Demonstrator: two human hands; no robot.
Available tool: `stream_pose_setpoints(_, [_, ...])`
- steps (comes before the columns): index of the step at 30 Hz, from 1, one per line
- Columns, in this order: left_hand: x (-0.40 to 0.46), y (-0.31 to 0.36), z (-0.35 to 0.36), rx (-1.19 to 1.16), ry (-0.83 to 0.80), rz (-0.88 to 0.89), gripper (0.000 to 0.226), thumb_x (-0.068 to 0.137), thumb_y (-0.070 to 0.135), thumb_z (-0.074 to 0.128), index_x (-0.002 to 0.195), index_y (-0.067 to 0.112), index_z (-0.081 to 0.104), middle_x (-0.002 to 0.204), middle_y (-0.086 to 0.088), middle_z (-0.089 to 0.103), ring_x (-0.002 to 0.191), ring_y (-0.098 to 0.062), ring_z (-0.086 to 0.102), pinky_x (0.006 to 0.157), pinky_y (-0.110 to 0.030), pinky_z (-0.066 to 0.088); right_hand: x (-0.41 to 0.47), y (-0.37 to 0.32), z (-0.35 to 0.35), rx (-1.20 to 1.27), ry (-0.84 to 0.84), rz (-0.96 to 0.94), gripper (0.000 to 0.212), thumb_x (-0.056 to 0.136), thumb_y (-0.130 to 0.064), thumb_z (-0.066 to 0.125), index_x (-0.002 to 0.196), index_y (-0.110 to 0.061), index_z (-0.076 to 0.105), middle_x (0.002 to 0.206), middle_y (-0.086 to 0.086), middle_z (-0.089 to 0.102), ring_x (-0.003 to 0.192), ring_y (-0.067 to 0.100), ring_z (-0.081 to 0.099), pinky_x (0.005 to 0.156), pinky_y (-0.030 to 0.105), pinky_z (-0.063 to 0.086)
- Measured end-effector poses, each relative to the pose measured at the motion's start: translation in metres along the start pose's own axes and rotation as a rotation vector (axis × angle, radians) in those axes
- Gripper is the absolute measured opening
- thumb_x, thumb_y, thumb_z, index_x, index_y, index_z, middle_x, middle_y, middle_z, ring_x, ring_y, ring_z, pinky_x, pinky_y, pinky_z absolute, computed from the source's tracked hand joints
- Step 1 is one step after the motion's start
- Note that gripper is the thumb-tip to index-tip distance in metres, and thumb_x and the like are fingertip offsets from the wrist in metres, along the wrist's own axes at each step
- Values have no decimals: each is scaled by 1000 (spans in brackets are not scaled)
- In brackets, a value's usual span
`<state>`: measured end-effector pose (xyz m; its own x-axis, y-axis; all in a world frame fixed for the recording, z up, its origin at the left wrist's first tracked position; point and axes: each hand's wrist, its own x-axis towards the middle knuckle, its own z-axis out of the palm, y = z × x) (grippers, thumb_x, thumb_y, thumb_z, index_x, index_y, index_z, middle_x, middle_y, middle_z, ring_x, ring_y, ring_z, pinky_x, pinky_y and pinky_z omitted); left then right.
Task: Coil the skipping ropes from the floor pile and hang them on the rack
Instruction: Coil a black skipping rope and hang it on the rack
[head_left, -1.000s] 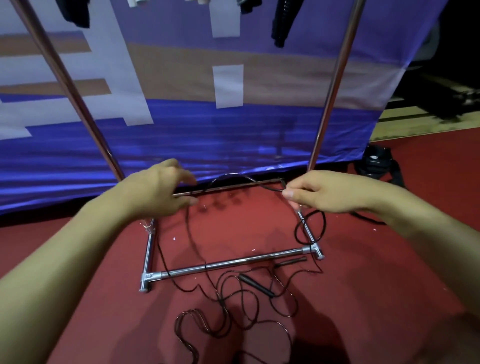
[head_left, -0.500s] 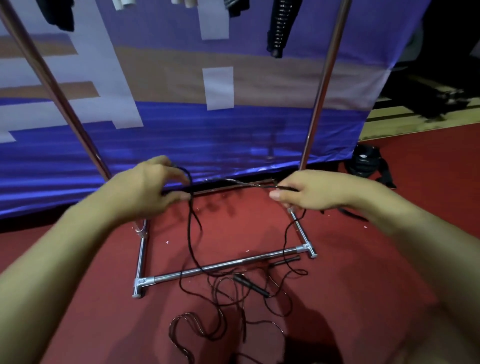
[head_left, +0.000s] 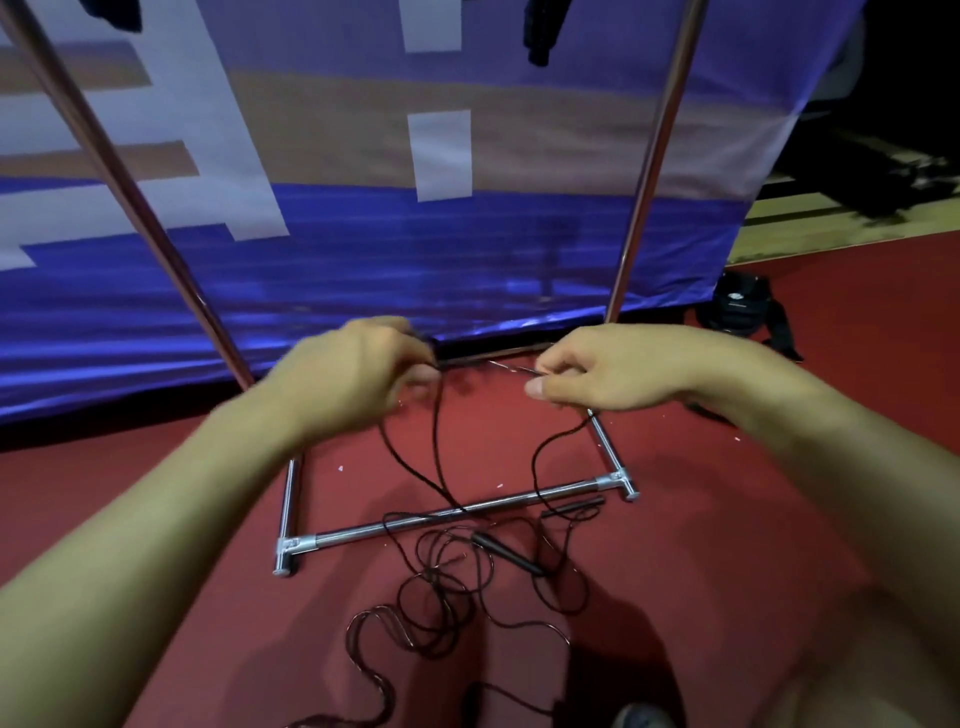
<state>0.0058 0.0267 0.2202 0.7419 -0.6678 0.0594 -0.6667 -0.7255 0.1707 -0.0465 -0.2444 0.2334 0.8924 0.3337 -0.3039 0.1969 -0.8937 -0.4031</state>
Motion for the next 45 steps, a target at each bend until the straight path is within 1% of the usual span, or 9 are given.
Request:
stream_pose_setpoints(5, [-12,-48,-16,-87,-4,-138,10,95,32,67,97,29,76,94,4,64,96,-27,65,83,-34,45,-2,33,-2,-11,-24,119,41,108,-43,42,78,-21,58,61,-4,60,50,10,55,58,26,50])
stream_pose_setpoints(10, [-10,-14,-10,-208,12,-51,66,84,66,64,142,37,54,122,5,59,114,-10,58,102,-25,44,0,2,11,-30,8,-147,40,107,-45,42,78,-29,64,70,-7,59,62,5,53,68,23,45])
stream_pose_setpoints(18, [5,12,7,-185,-29,108,37,96,55,45,83,30,68,90,5,60,86,-14,62,86,-37,50,5,-6,11,20,166,-202,46,105,-50,44,72,-24,63,60,0,59,52,9,52,61,24,43])
stream_pose_setpoints(23, [-9,-53,-16,-52,-27,-195,14,92,40,72,93,27,74,94,1,58,96,-27,63,81,-32,42,-11,41,-4,149,69,-81,41,109,-37,41,80,-24,65,62,-7,56,58,10,55,70,38,52])
stream_pose_setpoints(28, [-5,14,-3,-318,-84,35,64,80,65,66,138,40,53,117,13,55,112,-2,53,101,-18,40,-10,4,6,260,148,-216,40,109,-36,44,82,-19,68,64,-4,63,58,10,65,65,21,50])
stream_pose_setpoints(31, [6,50,7,-336,-51,223,17,102,56,48,100,47,62,94,19,57,92,-1,54,89,-17,43,-9,-10,7,286,182,-247,43,107,-41,47,77,-18,67,60,-3,60,56,9,61,61,17,47])
stream_pose_setpoints(34, [6,11,-3,-164,8,190,28,97,56,41,72,46,50,87,8,53,79,-3,54,84,-34,46,-12,3,-1,258,77,-151,47,105,-49,48,75,-14,60,58,-4,57,57,12,60,64,24,49])
stream_pose_setpoints(41, [2,-4,0,-255,-7,121,74,76,86,47,130,38,64,112,11,60,103,-1,60,92,-16,44,-15,5,3,317,78,-235,39,109,-34,46,76,-19,60,58,-8,53,58,6,52,65,19,45])
stream_pose_setpoints(45, [16,16,10,-321,-175,237,47,98,65,48,85,23,67,89,7,58,86,-7,60,84,-19,44,-5,-7,4,251,95,-231,44,106,-47,48,77,-18,64,63,-5,57,59,9,56,64,23,47])
